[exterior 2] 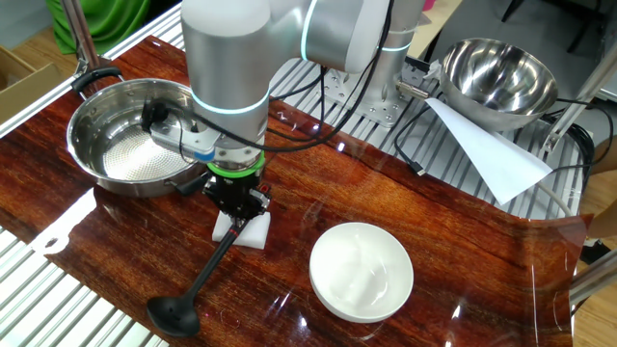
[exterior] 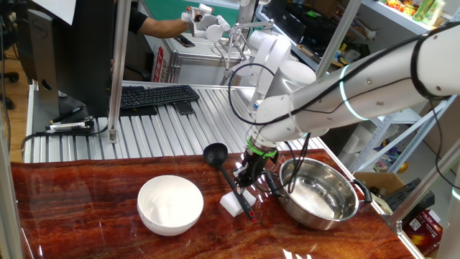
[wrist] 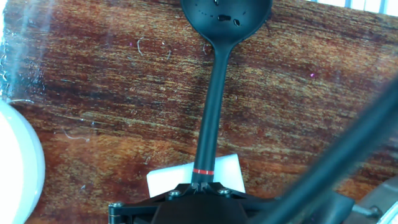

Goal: Scoop water with a large spoon from one bowl to another

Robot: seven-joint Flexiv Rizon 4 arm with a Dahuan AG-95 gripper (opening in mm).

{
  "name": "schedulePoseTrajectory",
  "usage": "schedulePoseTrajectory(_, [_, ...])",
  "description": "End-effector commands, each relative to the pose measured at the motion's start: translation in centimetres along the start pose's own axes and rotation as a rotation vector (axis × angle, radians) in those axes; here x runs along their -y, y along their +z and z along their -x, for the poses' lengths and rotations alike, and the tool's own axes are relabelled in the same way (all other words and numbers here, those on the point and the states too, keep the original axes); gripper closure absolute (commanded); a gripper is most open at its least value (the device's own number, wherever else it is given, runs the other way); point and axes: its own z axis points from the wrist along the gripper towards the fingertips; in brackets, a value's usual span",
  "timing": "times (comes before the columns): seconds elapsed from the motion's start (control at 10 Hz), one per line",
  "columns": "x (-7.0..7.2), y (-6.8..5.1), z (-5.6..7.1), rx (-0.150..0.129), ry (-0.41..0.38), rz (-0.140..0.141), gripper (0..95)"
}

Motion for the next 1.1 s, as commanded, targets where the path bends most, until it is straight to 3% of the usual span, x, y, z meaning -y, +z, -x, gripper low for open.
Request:
schedulePoseTrajectory(0.1, [0.02, -0.06, -0.12, -0.004, 0.01, -0.005, 57.0])
schedulePoseTrajectory(1.1, [-0.04, 0.02, -0.06, -0.004, 0.032, -0.006, 57.0])
